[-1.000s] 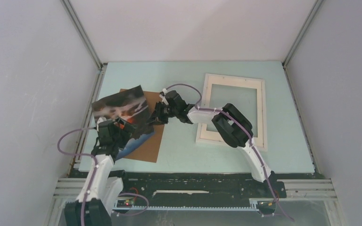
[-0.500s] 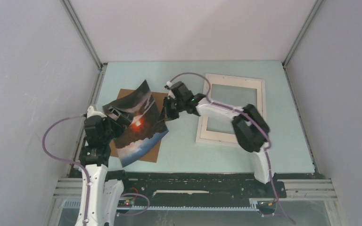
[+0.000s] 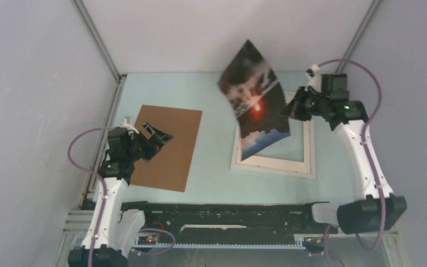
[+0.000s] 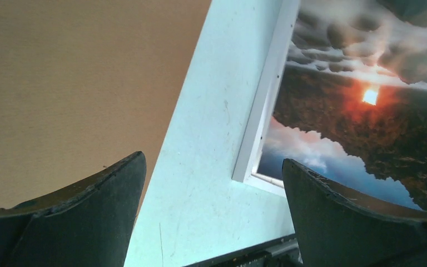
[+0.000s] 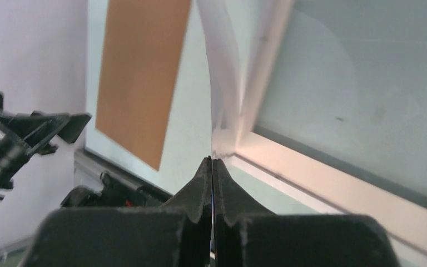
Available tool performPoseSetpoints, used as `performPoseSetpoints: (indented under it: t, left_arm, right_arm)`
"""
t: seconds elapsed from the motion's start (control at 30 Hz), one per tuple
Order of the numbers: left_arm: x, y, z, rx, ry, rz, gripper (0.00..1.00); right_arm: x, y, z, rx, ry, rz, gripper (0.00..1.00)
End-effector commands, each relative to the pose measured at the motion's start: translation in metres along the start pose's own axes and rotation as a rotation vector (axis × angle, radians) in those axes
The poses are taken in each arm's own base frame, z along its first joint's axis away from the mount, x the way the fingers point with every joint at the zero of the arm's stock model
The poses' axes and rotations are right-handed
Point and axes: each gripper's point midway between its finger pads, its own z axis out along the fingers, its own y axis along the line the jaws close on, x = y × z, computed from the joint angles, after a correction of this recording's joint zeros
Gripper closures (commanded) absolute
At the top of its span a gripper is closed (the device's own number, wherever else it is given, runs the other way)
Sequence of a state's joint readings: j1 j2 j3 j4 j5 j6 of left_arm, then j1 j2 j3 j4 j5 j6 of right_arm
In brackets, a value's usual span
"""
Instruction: Put the photo into the frame
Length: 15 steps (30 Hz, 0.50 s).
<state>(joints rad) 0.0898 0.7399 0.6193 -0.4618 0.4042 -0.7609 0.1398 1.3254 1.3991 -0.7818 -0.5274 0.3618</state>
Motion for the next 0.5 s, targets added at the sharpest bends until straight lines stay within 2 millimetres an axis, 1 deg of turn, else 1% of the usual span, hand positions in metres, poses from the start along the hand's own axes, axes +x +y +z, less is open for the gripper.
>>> performPoseSetpoints:
  t: [0.0,0.03,0.1,0.13,0.2,0.23,0.27,0.3,0.37,0.43,0.47]
  left_arm:
    - [-0.005,-0.043,0.002,0.119,0.031,0.066,0.0]
    - [-0.002,-0.047,0.004,0.126,0.046,0.076,0.0]
    - [0.005,-0.055,0.007,0.14,0.082,0.1,0.01]
    - [0.008,-0.057,0.008,0.143,0.098,0.108,0.01]
    - [0.011,-0.061,0.011,0.143,0.122,0.128,0.01]
    - [0.012,-0.062,0.012,0.141,0.129,0.132,0.01]
    - [0.012,-0.062,0.013,0.141,0.136,0.135,0.01]
    - [0.013,-0.063,0.015,0.14,0.143,0.14,0.01]
    - [0.012,-0.063,0.019,0.135,0.152,0.154,0.01]
    - [0.011,-0.062,0.025,0.127,0.159,0.157,0.01]
    - [0.01,-0.061,0.028,0.124,0.161,0.155,0.01]
  right_arm:
    - [0.006,-0.051,-0.071,0.34,-0.053,-0.05,1.0]
    - [0.002,-0.064,-0.084,0.448,-0.077,-0.07,1.0]
    - [-0.01,-0.074,-0.11,0.588,-0.108,-0.121,1.0]
    - [-0.014,-0.078,-0.119,0.646,-0.114,-0.134,1.0]
    - [-0.025,-0.08,-0.13,0.725,-0.114,-0.171,1.0]
    - [-0.028,-0.08,-0.133,0.769,-0.106,-0.197,1.0]
    - [-0.031,-0.08,-0.133,0.811,-0.092,-0.234,1.0]
    - [-0.032,-0.078,-0.129,0.842,-0.069,-0.274,1.0]
    - [-0.029,-0.077,-0.115,0.924,-0.005,-0.35,1.0]
    - [-0.02,-0.074,-0.089,0.977,0.092,-0.418,1.0]
    - [-0.011,-0.07,-0.08,1.012,0.148,-0.457,1.0]
